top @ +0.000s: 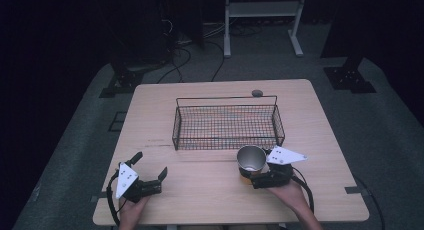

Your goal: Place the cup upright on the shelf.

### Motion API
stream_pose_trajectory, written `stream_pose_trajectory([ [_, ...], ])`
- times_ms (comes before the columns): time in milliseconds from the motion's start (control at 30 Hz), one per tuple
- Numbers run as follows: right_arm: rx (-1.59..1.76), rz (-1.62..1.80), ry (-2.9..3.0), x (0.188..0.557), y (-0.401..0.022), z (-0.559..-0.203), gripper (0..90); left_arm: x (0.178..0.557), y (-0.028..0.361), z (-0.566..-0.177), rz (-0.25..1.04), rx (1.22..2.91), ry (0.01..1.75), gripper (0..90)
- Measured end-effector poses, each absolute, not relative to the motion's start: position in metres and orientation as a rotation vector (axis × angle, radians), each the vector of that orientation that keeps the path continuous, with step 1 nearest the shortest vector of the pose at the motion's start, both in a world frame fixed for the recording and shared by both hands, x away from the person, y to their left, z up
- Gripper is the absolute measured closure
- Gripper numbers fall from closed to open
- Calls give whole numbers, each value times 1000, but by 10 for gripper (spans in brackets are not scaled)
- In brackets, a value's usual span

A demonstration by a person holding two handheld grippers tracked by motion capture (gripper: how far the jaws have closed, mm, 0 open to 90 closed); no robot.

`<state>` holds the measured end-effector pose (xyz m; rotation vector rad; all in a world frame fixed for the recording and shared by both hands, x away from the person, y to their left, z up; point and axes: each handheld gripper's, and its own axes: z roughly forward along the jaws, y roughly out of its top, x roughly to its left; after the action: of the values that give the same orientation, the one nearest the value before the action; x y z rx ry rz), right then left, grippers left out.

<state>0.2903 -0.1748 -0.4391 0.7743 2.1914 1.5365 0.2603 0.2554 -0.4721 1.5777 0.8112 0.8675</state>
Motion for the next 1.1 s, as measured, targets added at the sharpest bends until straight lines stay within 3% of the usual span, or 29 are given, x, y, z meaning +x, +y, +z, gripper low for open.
stream_pose_trajectory([
  [1100, 689, 1547, 2239, 309, -167, -390, 118, 260, 256, -472, 865, 1577, 811, 0],
])
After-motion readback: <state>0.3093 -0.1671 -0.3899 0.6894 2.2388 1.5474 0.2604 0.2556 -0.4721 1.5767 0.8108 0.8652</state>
